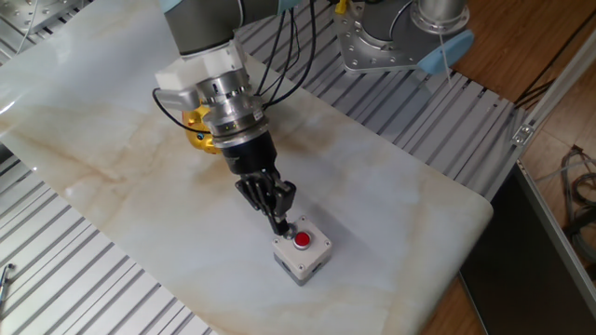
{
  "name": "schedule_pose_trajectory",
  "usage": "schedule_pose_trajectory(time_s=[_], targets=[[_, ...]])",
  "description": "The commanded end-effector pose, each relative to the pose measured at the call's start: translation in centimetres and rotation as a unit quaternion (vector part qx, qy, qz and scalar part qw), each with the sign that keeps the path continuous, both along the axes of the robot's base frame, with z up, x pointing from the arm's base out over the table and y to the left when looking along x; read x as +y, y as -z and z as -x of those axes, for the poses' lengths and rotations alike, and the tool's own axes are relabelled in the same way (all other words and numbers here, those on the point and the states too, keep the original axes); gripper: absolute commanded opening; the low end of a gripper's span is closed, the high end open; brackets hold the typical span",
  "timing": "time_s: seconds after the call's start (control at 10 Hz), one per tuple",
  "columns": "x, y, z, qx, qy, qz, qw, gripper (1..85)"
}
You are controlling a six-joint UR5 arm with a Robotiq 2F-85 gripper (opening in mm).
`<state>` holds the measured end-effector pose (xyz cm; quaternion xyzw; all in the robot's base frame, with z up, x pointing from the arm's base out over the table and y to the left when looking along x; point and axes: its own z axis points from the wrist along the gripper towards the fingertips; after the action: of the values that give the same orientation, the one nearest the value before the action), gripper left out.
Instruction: Drop coins into a piggy bank
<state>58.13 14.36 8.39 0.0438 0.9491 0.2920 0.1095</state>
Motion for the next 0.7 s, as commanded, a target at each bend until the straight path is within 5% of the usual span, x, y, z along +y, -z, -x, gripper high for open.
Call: schedule_pose_trajectory(time_s=[0.0, 0.2, 0.4, 0.6], targets=[[0.7, -0.4, -0.8, 0.014, 0.029, 0.017, 0.9993, 1.0], [0.1, -1.0, -0.6, 0.032, 0.050, 0.029, 0.9978, 1.0], [-1.1, -2.1, 0.3, 0.054, 0.075, 0.068, 0.9933, 1.0], [0.3, -3.8, 0.1, 0.072, 0.097, 0.080, 0.9895, 1.0]])
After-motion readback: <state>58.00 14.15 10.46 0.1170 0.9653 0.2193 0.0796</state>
